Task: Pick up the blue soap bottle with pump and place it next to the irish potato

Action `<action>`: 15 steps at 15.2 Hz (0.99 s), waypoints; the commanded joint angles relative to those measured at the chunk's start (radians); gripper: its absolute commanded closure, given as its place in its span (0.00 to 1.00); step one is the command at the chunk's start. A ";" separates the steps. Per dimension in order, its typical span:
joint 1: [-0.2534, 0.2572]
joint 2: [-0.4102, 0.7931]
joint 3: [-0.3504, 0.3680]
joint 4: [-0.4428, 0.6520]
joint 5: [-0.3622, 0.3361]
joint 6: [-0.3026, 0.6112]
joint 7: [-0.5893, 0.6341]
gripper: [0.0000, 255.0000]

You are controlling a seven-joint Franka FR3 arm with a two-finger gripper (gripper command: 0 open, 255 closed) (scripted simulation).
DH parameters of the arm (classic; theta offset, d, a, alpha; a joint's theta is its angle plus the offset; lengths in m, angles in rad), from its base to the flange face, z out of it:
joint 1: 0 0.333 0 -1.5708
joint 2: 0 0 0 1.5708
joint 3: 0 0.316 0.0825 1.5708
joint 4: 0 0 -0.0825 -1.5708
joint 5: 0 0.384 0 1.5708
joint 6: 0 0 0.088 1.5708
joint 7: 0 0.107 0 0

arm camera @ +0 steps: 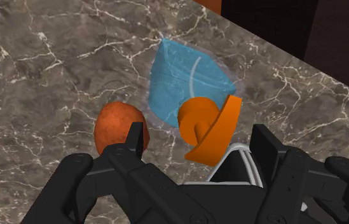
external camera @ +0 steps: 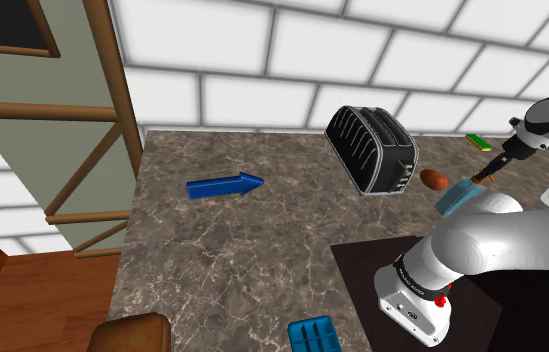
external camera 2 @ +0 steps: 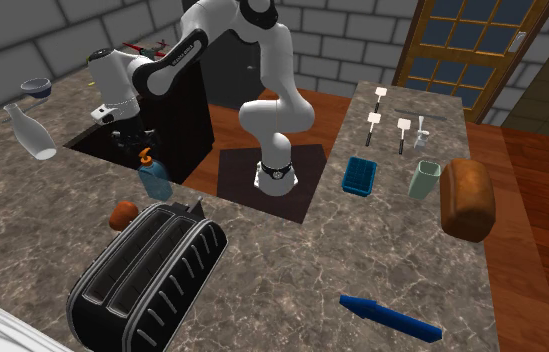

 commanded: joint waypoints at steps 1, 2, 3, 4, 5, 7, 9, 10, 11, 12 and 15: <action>0.000 0.000 0.000 0.000 0.000 0.000 0.000 0.00; 0.000 0.000 0.000 0.000 0.000 0.000 0.000 0.00; 0.000 0.000 0.000 0.000 0.000 0.000 0.000 0.00; -0.013 -0.005 0.029 0.018 0.014 -0.032 -0.005 0.00; -0.025 -0.010 0.057 0.037 0.027 -0.064 -0.011 0.00; -0.040 -0.016 0.102 0.075 0.050 -0.120 -0.020 0.00; -0.041 -0.017 0.102 0.075 0.050 -0.120 -0.019 0.00; -0.040 -0.017 0.102 0.075 0.050 -0.120 -0.019 0.00; -0.040 -0.017 0.101 0.075 0.050 -0.120 -0.019 0.00; -0.040 -0.017 0.101 0.075 0.050 -0.120 -0.019 0.00; -0.040 -0.017 0.101 0.075 0.050 -0.120 -0.019 0.00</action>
